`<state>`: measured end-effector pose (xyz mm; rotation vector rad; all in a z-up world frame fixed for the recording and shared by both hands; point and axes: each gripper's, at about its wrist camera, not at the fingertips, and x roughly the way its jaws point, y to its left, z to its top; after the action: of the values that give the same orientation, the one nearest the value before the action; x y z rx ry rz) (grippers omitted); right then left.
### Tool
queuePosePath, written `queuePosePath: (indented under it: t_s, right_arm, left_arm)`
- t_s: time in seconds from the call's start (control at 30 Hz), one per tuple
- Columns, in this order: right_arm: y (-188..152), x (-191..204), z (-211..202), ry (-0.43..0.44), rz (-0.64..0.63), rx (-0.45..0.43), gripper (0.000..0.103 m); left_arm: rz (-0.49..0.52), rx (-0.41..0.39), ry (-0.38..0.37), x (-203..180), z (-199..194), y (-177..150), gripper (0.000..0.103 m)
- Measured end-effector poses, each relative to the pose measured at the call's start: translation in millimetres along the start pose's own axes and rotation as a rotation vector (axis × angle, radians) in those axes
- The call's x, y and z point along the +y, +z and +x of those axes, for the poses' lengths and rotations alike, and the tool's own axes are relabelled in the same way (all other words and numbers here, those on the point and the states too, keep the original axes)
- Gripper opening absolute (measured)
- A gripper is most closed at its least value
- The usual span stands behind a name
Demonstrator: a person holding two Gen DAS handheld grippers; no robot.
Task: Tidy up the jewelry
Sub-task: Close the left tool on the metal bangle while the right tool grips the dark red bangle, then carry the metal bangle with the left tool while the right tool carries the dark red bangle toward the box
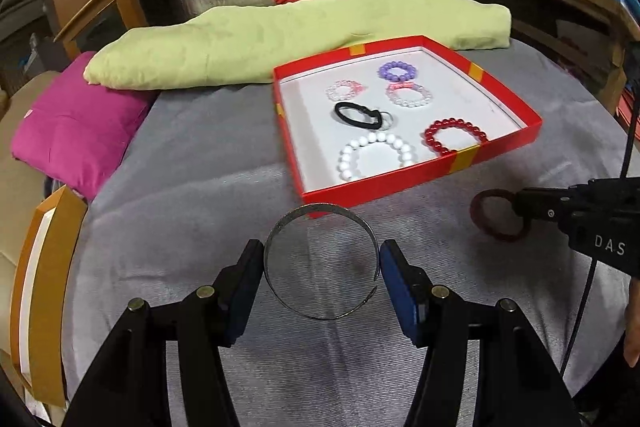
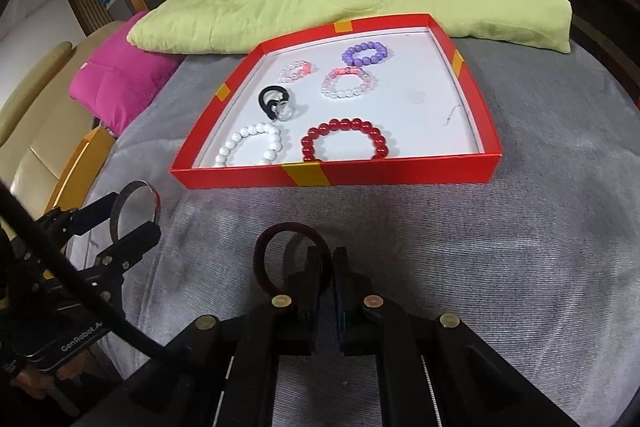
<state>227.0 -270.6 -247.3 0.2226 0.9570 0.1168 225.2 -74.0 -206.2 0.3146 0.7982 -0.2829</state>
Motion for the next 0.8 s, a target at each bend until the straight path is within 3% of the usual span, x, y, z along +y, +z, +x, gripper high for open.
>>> queuePosePath:
  t_s: [0.57, 0.8]
  right_arm:
    - [0, 8, 1, 0.023, -0.008, -0.022, 0.006]
    - [0, 6, 1, 0.007, -0.002, -0.019, 0.006]
  left_arm:
    - [-0.050, -0.018, 0.054, 15, -5, 1, 0.062]
    - [-0.049, 0.012, 0.048, 15, 2, -2, 0.062]
